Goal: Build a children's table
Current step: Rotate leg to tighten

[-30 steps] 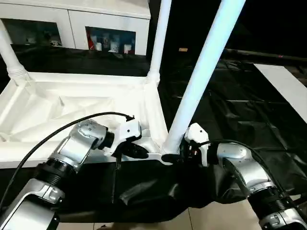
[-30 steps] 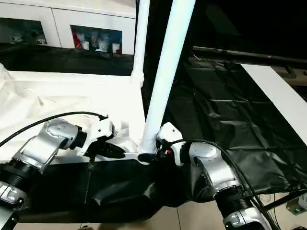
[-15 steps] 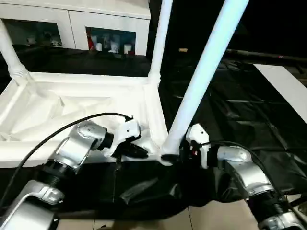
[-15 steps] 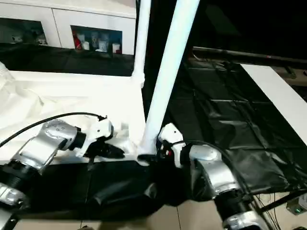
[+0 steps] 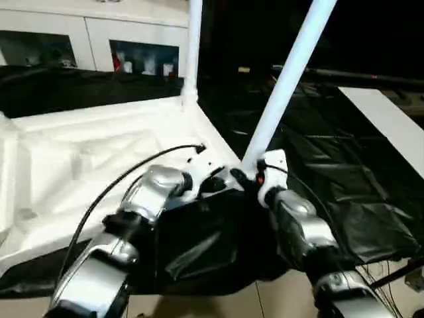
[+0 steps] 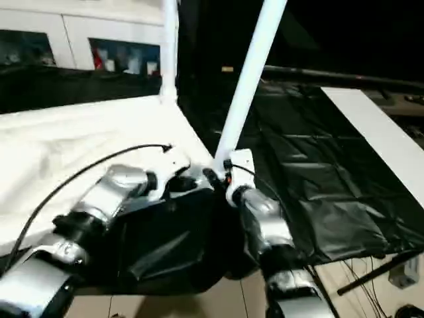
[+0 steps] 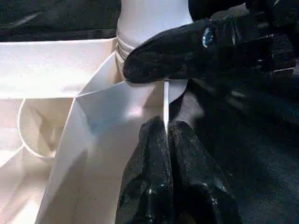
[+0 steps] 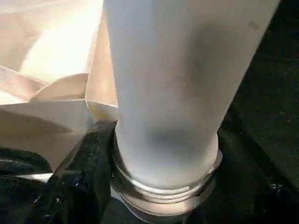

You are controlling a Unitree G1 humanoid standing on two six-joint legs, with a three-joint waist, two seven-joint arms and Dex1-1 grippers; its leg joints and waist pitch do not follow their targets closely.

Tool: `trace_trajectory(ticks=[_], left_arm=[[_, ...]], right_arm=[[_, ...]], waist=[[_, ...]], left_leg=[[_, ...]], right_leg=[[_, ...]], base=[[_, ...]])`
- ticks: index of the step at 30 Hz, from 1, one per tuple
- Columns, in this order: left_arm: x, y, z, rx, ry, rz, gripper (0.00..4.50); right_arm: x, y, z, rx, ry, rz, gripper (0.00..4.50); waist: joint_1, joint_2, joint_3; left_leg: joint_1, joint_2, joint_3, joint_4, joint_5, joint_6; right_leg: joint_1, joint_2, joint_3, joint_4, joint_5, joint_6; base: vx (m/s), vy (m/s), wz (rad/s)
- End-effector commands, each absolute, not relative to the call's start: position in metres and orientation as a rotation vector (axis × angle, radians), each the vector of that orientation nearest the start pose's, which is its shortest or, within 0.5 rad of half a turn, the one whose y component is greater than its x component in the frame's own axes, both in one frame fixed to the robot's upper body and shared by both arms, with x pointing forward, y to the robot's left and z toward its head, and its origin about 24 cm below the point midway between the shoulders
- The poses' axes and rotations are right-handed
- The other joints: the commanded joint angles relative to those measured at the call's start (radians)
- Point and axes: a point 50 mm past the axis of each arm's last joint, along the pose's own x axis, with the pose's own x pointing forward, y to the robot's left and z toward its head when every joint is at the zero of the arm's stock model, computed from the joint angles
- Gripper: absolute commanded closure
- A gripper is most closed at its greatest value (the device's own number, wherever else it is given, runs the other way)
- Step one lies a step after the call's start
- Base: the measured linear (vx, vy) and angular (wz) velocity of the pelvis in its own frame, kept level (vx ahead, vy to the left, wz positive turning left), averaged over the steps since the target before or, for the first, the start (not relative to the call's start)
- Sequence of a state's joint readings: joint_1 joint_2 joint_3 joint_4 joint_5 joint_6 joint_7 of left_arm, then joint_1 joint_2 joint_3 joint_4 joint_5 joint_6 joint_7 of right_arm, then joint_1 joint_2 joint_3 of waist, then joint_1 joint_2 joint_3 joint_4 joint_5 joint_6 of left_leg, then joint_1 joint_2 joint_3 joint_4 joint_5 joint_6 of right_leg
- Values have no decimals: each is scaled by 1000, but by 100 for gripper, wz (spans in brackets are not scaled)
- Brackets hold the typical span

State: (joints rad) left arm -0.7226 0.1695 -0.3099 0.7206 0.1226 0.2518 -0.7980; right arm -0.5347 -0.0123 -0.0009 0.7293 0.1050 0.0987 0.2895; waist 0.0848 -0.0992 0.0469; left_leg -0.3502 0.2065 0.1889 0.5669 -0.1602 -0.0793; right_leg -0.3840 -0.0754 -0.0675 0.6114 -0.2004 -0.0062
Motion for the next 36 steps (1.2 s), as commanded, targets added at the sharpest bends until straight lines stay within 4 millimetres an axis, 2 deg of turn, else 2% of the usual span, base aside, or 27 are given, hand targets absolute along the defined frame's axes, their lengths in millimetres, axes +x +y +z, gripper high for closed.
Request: trace_trajectory(ticks=[1,3,6,7,8,9,10,15,16,17,18,19,20,21,22,24,27,28,35,36], left_arm=[[333,70,30,446,541,-1050,450],[333,72,30,453,542,-1062,450],[333,77,30,460,540,-1078,450],[332,79,30,456,542,-1088,450],[332,81,31,458,541,-1101,450],[331,83,31,462,536,-1122,450],[328,87,32,458,538,-1158,450],[321,94,35,435,526,-1276,450],[315,99,37,429,530,-1354,450],[315,99,37,429,530,-1354,450],[308,105,40,442,517,-1452,450],[306,106,41,446,510,-1479,450],[306,106,41,446,510,-1479,450],[305,110,42,450,516,-1489,450],[304,115,43,462,530,-1500,450],[304,120,43,470,544,-1503,450],[304,128,44,479,559,-1500,450],[304,129,45,481,560,-1496,450],[303,134,46,480,561,-1493,450],[303,134,46,480,562,-1493,450]], right_arm=[[332,-77,21,67,286,516,179],[329,-76,24,127,258,579,124],[326,-82,28,128,223,651,89],[325,-85,28,105,217,668,89],[324,-89,29,68,213,702,64],[322,-94,29,30,213,738,60],[317,-103,30,-35,212,809,58],[308,-122,36,-77,211,934,58],[305,-129,40,-91,213,980,58],[305,-129,40,-91,213,980,58],[302,-134,42,-118,224,1030,58],[301,-136,43,-130,227,1047,58],[301,-136,43,-130,227,1047,58],[299,-137,43,-134,235,1065,58],[297,-138,43,-131,246,1093,58],[295,-138,43,-134,257,1118,58],[288,-138,38,-166,302,1184,58],[286,-139,36,-178,319,1202,58],[285,-142,31,-205,340,1188,58],[285,-142,32,-203,339,1186,74]], waist=[[-2,19,-50],[0,20,-51],[1,19,-50],[2,17,-52],[3,16,-51],[4,17,-50],[6,16,-51],[9,15,-52],[9,14,-51],[9,17,-50],[7,17,-49],[9,18,-49],[7,19,-47],[9,17,-48],[12,19,-45],[14,19,-45],[16,16,-46],[15,11,-47],[17,10,-48],[17,10,-48]], left_leg=[[10,31,-18,-72,-341,-36],[10,32,-18,-72,-330,-30],[8,32,-18,-73,-321,-15],[6,33,-16,-72,-310,-11],[6,32,-16,-71,-296,-7],[5,32,-15,-71,-293,-4],[5,32,-15,-70,-284,1],[3,32,-12,-67,-244,23],[2,33,-13,-67,-244,29],[2,34,-13,-68,-247,32],[3,34,-12,-68,-252,31],[5,37,-14,-70,-261,31],[6,37,-13,-72,-272,25],[10,38,-12,-71,-278,22],[18,38,-10,-71,-304,19],[11,39,-13,-75,-314,7],[10,39,-12,-73,-298,5],[7,37,-11,-72,-288,7],[7,36,-11,-69,-264,7],[7,36,-11,-69,-263,8]], right_leg=[[21,-72,51,-91,-297,-143],[23,-73,52,-89,-282,-147],[26,-72,51,-88,-259,-154],[28,-72,51,-86,-246,-159],[29,-72,51,-86,-242,-162],[30,-72,51,-86,-242,-162],[32,-72,50,-87,-240,-162],[37,-70,50,-82,-188,-181],[38,-71,50,-80,-186,-184],[37,-72,50,-81,-195,-186],[35,-71,50,-82,-205,-186],[35,-72,50,-83,-222,-185],[31,-71,51,-85,-237,-185],[28,-71,51,-86,-243,-187],[20,-69,52,-89,-260,-191],[26,-71,52,-87,-286,-182],[26,-72,53,-84,-263,-178],[28,-72,52,-83,-257,-176],[29,-73,52,-81,-255,-172],[29,-73,52,-81,-255,-172]], base=[[0,0,0],[0,0,0],[0,0,0],[0,0,0],[0,0,0],[0,0,0],[0,0,0],[0,0,0],[0,0,0],[0,0,0],[0,0,0],[0,0,0],[0,0,0],[0,0,0],[0,0,0],[0,0,0],[0,0,0],[0,0,0],[0,0,0],[0,0,0]])
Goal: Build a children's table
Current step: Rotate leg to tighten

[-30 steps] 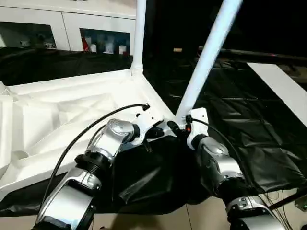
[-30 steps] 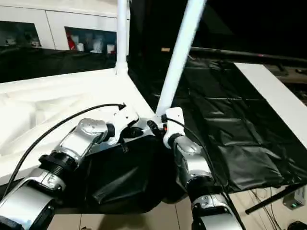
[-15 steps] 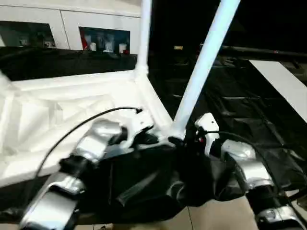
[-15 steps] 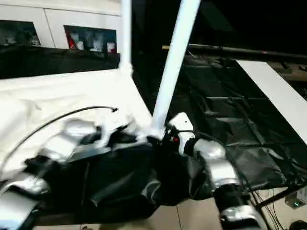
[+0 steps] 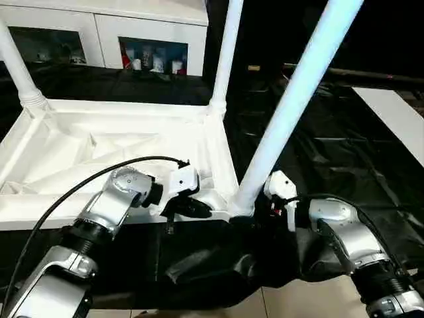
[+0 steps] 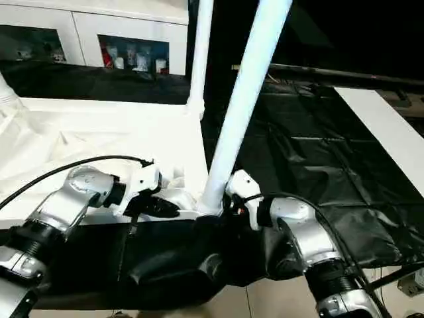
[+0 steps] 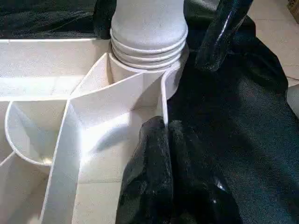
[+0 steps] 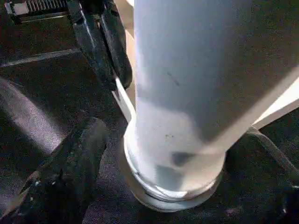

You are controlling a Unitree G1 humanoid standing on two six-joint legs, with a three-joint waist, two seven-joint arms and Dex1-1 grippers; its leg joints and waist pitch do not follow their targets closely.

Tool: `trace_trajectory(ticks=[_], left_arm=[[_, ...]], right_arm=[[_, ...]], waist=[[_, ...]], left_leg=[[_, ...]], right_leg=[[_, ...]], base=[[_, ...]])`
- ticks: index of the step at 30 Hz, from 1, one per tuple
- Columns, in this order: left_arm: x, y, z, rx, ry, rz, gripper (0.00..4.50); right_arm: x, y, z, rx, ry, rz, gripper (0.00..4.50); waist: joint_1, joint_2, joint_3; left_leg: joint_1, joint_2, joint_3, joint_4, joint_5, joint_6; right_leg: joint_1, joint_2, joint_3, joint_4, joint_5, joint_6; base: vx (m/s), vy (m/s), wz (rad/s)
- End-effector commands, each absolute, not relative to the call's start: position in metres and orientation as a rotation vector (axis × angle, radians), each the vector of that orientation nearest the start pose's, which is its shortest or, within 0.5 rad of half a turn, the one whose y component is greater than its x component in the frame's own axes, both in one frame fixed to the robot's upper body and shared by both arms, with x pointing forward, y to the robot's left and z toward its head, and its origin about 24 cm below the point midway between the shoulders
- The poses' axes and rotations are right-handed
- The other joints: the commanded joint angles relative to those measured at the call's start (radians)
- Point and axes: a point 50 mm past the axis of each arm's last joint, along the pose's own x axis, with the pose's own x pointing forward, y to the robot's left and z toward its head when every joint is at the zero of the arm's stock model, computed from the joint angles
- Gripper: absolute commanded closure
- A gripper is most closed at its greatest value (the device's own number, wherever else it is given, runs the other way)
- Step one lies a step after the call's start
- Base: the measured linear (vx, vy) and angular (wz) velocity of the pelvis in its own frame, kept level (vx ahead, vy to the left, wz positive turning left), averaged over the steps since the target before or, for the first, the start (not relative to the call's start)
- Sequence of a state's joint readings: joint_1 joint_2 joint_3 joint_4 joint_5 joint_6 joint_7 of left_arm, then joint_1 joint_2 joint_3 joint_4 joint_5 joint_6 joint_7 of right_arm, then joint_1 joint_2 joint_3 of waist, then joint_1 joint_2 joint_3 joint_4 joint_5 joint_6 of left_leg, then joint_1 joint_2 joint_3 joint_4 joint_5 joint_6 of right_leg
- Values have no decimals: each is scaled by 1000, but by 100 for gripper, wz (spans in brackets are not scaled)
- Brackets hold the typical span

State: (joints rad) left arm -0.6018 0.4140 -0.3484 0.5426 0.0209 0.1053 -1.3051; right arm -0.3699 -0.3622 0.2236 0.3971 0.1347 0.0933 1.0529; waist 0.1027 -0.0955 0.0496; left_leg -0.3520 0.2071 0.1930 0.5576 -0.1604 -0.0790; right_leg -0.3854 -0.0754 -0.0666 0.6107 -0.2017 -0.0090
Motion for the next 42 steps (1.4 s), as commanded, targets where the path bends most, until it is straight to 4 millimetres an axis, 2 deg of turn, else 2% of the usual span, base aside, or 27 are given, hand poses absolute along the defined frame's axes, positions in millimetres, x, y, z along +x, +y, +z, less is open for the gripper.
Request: trace_trajectory(ticks=[1,3,10,11,23,25,26,29,30,31,32,33,34,35,37,42], left_arm=[[303,135,46,479,562,-1494,450],[303,134,46,478,561,-1494,450],[303,134,46,476,560,-1493,450],[303,134,46,476,560,-1492,450],[302,136,45,465,573,-1493,450],[304,131,43,447,565,-1458,450],[307,127,42,439,562,-1413,450],[312,120,40,436,551,-1346,450],[314,116,39,430,550,-1314,450],[321,106,36,415,549,-1219,450],[322,105,36,414,550,-1210,450],[325,100,35,407,550,-1171,450],[330,95,34,394,554,-1109,450],[333,90,33,384,555,-1067,450],[339,82,33,364,554,-981,450],[346,74,33,363,541,-912,450]], right_arm=[[286,-141,32,-195,334,1181,91],[286,-141,33,-188,333,1178,94],[286,-141,30,-179,344,1170,146],[286,-141,30,-181,346,1172,168],[288,-136,28,-136,334,1143,183],[297,-134,25,-81,331,1018,183],[302,-132,22,-67,331,931,183],[308,-129,19,-46,332,829,183],[311,-126,17,-28,336,782,183],[319,-118,15,25,342,654,183],[320,-117,15,30,343,641,183],[324,-113,14,52,348,586,183],[328,-108,14,69,349,530,183],[331,-103,15,77,348,488,183],[337,-95,16,102,351,409,183],[339,-79,18,37,339,421,183]], waist=[[-1,6,-51],[-2,6,-51],[0,7,-52],[0,6,-52],[-3,7,-52],[-5,8,-51],[-8,9,-48],[-20,9,-47],[-20,11,-46],[-24,17,-46],[-28,16,-45],[-29,15,-46],[-34,17,-47],[-36,15,-47],[-40,14,-50],[-35,10,-52]], left_leg=[[9,35,-15,-59,-261,8],[9,35,-15,-60,-262,6],[9,35,-14,-59,-255,7],[9,35,-14,-59,-255,7],[9,34,-14,-58,-250,7],[10,34,-15,-59,-259,1],[9,34,-17,-62,-282,-9],[13,34,-23,-64,-337,-38],[15,35,-25,-64,-359,-41],[15,36,-26,-66,-376,-47],[19,35,-28,-66,-403,-60],[21,35,-31,-66,-410,-67],[17,33,-31,-66,-415,-70],[16,33,-33,-67,-416,-72],[22,31,-30,-62,-430,-64],[13,27,-24,-60,-368,-32]], right_leg=[[30,-73,51,-80,-251,-170],[30,-72,51,-79,-251,-170],[31,-71,51,-78,-237,-174],[31,-71,50,-78,-236,-174],[32,-71,51,-76,-227,-178],[30,-71,50,-76,-241,-179],[28,-74,50,-81,-282,-175],[24,-75,48,-88,-379,-151],[21,-76,48,-93,-408,-141],[19,-75,48,-92,-414,-138],[13,-75,47,-95,-438,-138],[13,-77,45,-95,-449,-136],[14,-78,45,-95,-456,-131],[17,-76,44,-97,-455,-126],[8,-76,46,-100,-436,-128],[16,-74,49,-99,-372,-122]], base=[[0,0,0],[0,0,0],[0,0,0],[0,0,0],[0,0,0],[0,0,0],[0,0,0],[0,0,0],[0,0,0],[0,0,0],[0,0,0],[0,0,0],[0,0,0],[0,0,0],[0,0,0],[0,0,0]])
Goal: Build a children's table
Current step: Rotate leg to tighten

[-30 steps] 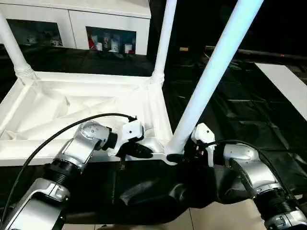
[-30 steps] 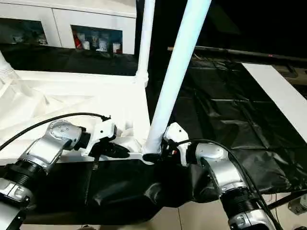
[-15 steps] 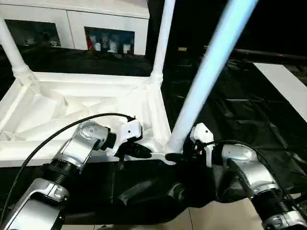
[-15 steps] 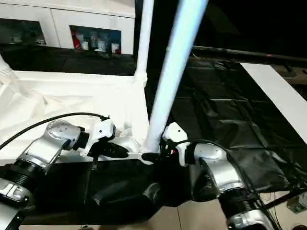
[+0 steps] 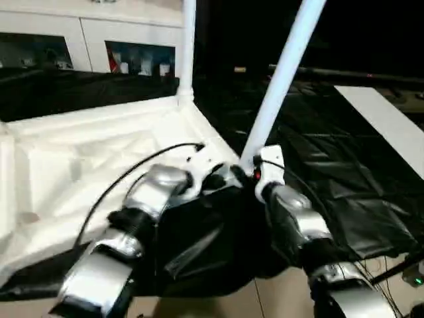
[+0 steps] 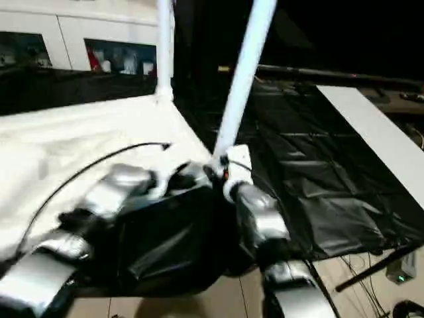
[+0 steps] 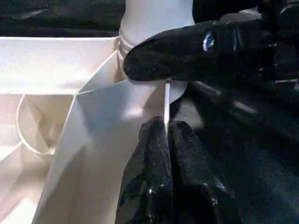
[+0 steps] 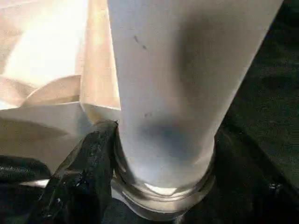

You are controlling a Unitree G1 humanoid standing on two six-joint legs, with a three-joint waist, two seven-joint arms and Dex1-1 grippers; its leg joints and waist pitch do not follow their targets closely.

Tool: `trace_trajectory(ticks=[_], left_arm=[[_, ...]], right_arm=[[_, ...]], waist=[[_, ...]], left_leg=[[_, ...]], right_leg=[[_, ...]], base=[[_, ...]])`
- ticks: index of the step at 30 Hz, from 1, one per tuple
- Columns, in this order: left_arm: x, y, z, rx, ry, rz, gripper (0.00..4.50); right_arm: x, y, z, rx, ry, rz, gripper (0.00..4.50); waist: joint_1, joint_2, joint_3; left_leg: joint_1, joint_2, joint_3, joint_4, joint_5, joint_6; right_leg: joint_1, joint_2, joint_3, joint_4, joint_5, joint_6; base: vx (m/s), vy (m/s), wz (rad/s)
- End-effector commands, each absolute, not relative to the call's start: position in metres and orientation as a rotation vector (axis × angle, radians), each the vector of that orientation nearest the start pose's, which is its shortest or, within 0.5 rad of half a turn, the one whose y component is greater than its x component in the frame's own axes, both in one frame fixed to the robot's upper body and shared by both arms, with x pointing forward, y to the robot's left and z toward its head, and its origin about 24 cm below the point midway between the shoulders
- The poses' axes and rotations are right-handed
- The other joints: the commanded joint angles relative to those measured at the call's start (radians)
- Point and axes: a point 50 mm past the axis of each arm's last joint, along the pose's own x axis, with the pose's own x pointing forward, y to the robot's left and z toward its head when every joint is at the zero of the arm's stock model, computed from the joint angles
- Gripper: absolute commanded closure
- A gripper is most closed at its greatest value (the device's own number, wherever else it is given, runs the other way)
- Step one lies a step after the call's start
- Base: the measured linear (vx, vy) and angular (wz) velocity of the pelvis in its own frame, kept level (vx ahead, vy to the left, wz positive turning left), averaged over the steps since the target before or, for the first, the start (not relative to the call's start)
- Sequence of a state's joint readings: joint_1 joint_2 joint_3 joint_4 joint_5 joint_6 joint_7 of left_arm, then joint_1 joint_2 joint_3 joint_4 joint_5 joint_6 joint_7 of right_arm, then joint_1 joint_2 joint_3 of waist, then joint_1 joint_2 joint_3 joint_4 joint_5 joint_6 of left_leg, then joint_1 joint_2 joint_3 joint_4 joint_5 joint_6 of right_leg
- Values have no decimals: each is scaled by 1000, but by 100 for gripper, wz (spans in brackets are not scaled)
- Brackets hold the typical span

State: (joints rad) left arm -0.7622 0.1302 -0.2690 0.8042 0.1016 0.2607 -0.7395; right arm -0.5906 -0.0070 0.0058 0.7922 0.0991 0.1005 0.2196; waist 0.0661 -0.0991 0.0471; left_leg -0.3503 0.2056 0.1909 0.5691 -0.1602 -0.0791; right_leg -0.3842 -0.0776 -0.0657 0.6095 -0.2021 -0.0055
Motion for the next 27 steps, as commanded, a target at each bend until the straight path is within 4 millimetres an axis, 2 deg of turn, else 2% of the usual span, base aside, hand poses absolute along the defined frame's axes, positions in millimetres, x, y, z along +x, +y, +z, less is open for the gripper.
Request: trace_trajectory(ticks=[1,2,3,5,7,10,11,12,13,15,16,19,20,23,24,25,27], left_arm=[[346,74,33,370,547,-906,450],[347,74,32,380,552,-907,450],[346,76,30,394,560,-910,450],[345,80,29,405,576,-925,450],[344,83,28,413,588,-948,450],[342,86,27,431,597,-992,450],[339,90,26,450,611,-1041,450],[338,91,26,454,615,-1050,450],[334,98,25,461,646,-1102,450],[330,102,26,477,656,-1168,450],[327,104,25,485,666,-1214,450],[322,109,27,498,667,-1285,450],[319,112,28,501,673,-1327,450],[309,119,32,498,688,-1438,450],[307,121,33,503,687,-1461,450],[307,121,33,503,687,-1461,450],[303,126,35,495,697,-1494,450]], right_arm=[[339,-76,18,17,332,442,183],[338,-74,19,17,324,460,128],[337,-74,22,51,305,507,114],[334,-78,29,113,256,605,114],[331,-84,33,101,237,672,83],[326,-92,34,44,234,751,62],[321,-102,35,-29,234,816,52],[320,-104,35,-43,234,827,52],[314,-117,36,-107,240,889,52],[310,-125,37,-126,244,922,52],[308,-130,37,-131,250,941,52],[304,-137,41,-139,245,971,52],[303,-139,42,-143,241,985,52],[301,-143,45,-155,244,1003,52],[301,-144,44,-165,250,1008,52],[301,-144,44,-165,250,1008,52],[298,-146,43,-188,268,1034,52]], waist=[[3,11,-50],[5,12,-50],[6,13,-50],[12,13,-50],[14,11,-49],[14,10,-44],[11,8,-45],[12,7,-45],[11,9,-45],[6,7,-47],[9,8,-49],[11,11,-50],[12,11,-50],[16,14,-50],[17,12,-49],[23,16,-47],[29,18,-44]], left_leg=[[8,28,-20,-71,-349,-24],[9,28,-18,-70,-338,-19],[10,28,-18,-70,-337,-17],[8,30,-17,-71,-331,-4],[5,31,-18,-72,-324,4],[0,31,-22,-76,-330,8],[-5,29,-25,-77,-336,7],[-6,29,-25,-76,-333,9],[-4,31,-27,-76,-329,8],[0,33,-23,-72,-327,16],[1,33,-22,-71,-314,22],[5,35,-17,-70,-278,29],[3,35,-17,-70,-273,29],[6,37,-17,-73,-269,20],[5,37,-15,-73,-268,19],[12,39,-13,-74,-283,13],[22,40,-11,-74,-323,2]], right_leg=[[16,-70,49,-95,-345,-129],[16,-70,50,-94,-334,-132],[16,-70,50,-94,-330,-132],[22,-69,49,-91,-306,-138],[24,-69,49,-92,-301,-139],[28,-71,45,-99,-364,-120],[32,-72,42,-102,-407,-106],[35,-72,42,-105,-422,-95],[33,-75,43,-105,-430,-91],[25,-74,46,-104,-404,-113],[28,-73,47,-102,-372,-126],[26,-68,48,-89,-251,-178],[28,-67,48,-87,-238,-183],[28,-68,48,-81,-225,-199],[28,-67,48,-82,-223,-199],[22,-67,49,-84,-230,-201],[14,-66,51,-87,-260,-201]], base=[[0,0,0],[0,0,0],[0,0,0],[0,0,0],[0,0,0],[0,0,0],[0,0,0],[0,0,0],[0,0,0],[0,0,0],[0,0,0],[0,0,0],[0,0,0],[0,0,0],[0,0,0],[0,0,0],[0,0,0]])
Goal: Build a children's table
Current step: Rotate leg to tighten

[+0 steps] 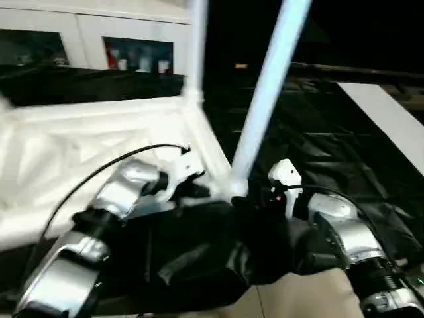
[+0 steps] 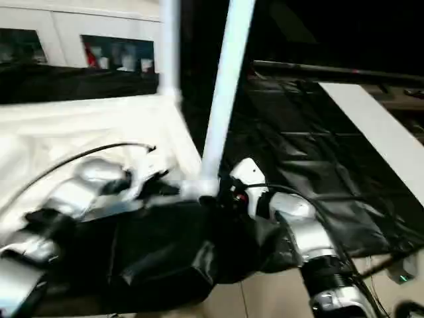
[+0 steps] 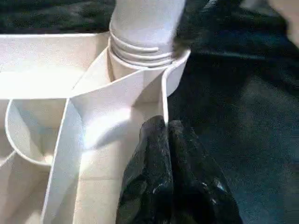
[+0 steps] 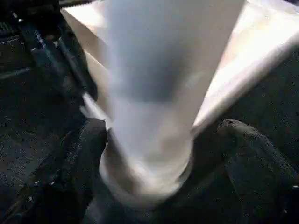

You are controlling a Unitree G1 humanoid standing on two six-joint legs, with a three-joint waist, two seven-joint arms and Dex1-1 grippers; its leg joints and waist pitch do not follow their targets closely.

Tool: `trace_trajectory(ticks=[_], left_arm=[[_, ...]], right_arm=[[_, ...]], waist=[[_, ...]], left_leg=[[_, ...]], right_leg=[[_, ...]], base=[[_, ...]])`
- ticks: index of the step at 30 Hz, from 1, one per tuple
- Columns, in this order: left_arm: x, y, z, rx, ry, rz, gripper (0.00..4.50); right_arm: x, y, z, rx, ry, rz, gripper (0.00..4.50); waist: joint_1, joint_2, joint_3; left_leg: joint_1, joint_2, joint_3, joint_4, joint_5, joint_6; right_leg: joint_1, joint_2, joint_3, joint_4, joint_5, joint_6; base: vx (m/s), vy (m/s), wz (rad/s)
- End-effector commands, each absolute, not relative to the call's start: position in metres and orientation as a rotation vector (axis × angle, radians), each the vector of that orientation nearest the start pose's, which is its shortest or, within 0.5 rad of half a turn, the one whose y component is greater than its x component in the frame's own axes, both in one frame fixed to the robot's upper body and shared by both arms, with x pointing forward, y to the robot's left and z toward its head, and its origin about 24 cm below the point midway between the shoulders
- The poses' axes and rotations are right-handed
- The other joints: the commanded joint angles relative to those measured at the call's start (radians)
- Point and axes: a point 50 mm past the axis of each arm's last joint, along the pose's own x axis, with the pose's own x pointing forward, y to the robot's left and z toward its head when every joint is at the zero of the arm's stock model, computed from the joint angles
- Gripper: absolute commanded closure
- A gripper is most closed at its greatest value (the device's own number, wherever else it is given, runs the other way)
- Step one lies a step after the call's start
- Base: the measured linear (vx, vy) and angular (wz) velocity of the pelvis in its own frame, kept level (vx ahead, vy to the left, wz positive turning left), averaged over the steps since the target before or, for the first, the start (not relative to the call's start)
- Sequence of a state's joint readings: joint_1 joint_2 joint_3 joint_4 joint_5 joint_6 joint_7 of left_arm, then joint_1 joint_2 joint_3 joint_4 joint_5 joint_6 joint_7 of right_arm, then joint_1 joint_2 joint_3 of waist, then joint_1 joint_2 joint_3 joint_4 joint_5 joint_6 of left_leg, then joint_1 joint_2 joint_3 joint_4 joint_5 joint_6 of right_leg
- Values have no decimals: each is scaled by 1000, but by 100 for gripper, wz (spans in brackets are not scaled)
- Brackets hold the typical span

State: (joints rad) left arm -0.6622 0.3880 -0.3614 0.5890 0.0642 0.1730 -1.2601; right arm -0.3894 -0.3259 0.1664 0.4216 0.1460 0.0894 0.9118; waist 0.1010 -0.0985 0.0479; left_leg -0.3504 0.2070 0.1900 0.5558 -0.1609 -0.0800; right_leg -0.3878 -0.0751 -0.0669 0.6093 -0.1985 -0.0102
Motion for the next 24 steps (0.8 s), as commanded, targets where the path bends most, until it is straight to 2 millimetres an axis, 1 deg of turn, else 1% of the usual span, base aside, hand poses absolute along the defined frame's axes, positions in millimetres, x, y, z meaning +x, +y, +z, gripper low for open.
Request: trace_trajectory(ticks=[1,2,4,6,8,9,10,11,12,13,14,16,18,19,23,24], left_arm=[[301,128,37,492,700,-1503,450],[301,129,37,493,700,-1505,450],[299,130,38,493,699,-1510,450],[298,131,39,490,700,-1514,450],[298,132,39,487,700,-1514,450],[298,132,40,486,699,-1515,450],[297,132,40,485,698,-1515,450],[298,132,41,483,694,-1512,450],[298,132,41,482,692,-1511,450],[298,132,41,482,691,-1510,450],[297,131,42,480,691,-1510,450],[297,131,42,480,691,-1509,450],[297,131,42,480,691,-1508,450],[298,131,43,479,689,-1505,450],[298,132,43,478,691,-1501,450],[297,132,42,478,696,-1502,450]], right_arm=[[295,-145,41,-201,281,1061,52],[294,-145,41,-202,285,1069,52],[292,-144,39,-206,297,1092,52],[289,-143,37,-218,304,1110,52],[288,-142,34,-234,315,1121,52],[289,-142,34,-231,315,1114,52],[290,-142,34,-227,313,1107,68],[291,-142,35,-215,311,1097,68],[292,-142,35,-208,310,1092,79],[293,-142,36,-199,311,1089,90],[293,-142,36,-193,314,1093,90],[293,-142,36,-192,315,1097,117],[293,-142,36,-194,316,1100,122],[293,-142,36,-192,319,1102,141],[292,-142,34,-186,326,1105,159],[290,-142,33,-183,332,1107,174]], waist=[[-4,13,-46],[-3,15,-46],[-3,14,-46],[-3,11,-46],[-4,10,-47],[-4,5,-48],[-3,8,-49],[-3,8,-49],[-4,7,-49],[-5,8,-48],[-6,6,-49],[-7,7,-49],[-6,7,-49],[-6,7,-49],[-7,6,-49],[-7,7,-50]], left_leg=[[16,39,-13,-63,-326,-2],[14,39,-14,-65,-325,-5],[13,38,-14,-65,-325,-6],[12,37,-14,-64,-318,-6],[9,36,-14,-63,-304,-6],[8,36,-13,-62,-299,-5],[8,36,-13,-62,-285,-3],[9,36,-13,-62,-281,-3],[9,36,-13,-61,-277,0],[7,35,-13,-61,-277,1],[7,35,-13,-61,-276,0],[7,34,-13,-61,-279,1],[7,34,-13,-60,-274,1],[7,35,-13,-60,-274,1],[7,34,-12,-59,-272,1],[7,34,-13,-60,-268,2]], right_leg=[[24,-70,52,-85,-276,-188],[25,-70,52,-84,-284,-179],[25,-71,53,-85,-290,-171],[26,-72,53,-86,-301,-161],[28,-71,53,-86,-299,-155],[28,-72,53,-85,-297,-156],[29,-72,53,-83,-282,-159],[28,-71,53,-82,-273,-161],[28,-70,52,-81,-267,-163],[29,-70,52,-81,-266,-164],[30,-71,52,-81,-268,-163],[30,-70,52,-82,-276,-161],[30,-70,52,-82,-275,-160],[30,-70,52,-82,-274,-160],[30,-70,52,-82,-273,-160],[31,-70,52,-81,-270,-161]], base=[[0,0,0],[0,0,0],[0,0,0],[0,0,0],[0,0,0],[0,0,0],[0,0,0],[0,0,0],[0,0,0],[0,0,0],[0,0,0],[0,0,0],[0,0,0],[0,0,0],[0,0,0],[0,0,0]])
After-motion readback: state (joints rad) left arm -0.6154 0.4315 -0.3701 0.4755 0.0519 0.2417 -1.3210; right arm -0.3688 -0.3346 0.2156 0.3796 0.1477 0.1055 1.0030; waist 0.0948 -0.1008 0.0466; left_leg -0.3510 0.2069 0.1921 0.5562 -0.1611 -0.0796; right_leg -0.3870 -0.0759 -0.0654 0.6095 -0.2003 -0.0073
